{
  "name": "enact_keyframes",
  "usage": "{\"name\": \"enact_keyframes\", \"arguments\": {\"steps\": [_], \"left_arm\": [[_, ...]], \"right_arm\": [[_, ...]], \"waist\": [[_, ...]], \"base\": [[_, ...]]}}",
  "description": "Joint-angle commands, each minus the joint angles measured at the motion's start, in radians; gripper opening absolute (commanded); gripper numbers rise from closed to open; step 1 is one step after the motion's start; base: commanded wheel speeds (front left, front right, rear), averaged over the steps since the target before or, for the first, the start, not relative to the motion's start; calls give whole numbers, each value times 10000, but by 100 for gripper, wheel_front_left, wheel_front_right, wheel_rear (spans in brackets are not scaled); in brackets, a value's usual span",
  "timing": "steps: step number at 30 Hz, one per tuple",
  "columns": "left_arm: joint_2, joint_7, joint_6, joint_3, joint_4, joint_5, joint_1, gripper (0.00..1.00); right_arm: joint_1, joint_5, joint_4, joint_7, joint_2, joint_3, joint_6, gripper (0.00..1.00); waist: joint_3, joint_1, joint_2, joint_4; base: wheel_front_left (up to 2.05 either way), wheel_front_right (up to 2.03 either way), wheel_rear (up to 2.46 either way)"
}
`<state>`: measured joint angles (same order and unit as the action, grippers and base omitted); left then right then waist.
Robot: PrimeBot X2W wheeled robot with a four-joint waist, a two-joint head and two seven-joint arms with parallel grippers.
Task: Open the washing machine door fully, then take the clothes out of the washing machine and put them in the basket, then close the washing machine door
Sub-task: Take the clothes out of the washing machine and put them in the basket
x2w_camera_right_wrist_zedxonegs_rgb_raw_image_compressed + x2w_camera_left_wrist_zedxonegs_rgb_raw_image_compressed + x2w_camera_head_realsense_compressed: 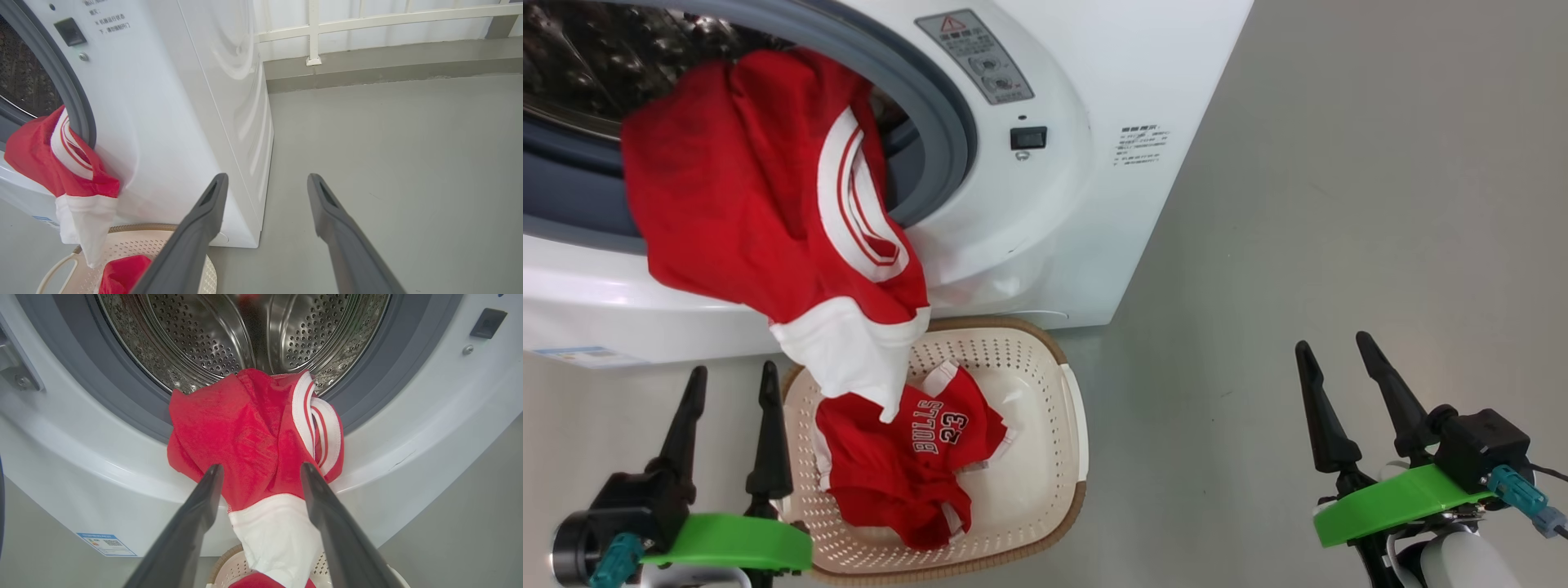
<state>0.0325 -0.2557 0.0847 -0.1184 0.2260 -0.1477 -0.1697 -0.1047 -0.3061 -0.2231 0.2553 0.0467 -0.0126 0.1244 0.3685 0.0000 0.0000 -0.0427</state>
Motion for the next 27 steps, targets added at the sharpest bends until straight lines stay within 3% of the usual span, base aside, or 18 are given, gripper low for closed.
{"name": "enact_keyframes", "arguments": {"steps": [1, 9, 15, 27], "left_arm": [[178, -61, -115, -237, -300, -70, 150, 100], [178, -61, -114, -51, -388, 55, -27, 100], [318, -61, 10, -229, 160, 297, -1155, 100], [1423, 431, 108, 22, 4364, 467, -5573, 100]], "right_arm": [[78, 76, 195, 65, 35, -215, 63, 100], [112, -14, 153, 65, 35, -328, 63, 100], [48, -107, 156, 65, 35, -385, 63, 100], [-439, -505, 288, 65, 35, -572, 63, 100]], "waist": [[-41, 0, 0, 6], [-144, 0, 0, -81], [-41, 0, 0, -170], [828, 0, 0, -767]], "base": [[0, 0, 0], [0, 0, 0], [0, 0, 0], [0, 0, 0]]}}
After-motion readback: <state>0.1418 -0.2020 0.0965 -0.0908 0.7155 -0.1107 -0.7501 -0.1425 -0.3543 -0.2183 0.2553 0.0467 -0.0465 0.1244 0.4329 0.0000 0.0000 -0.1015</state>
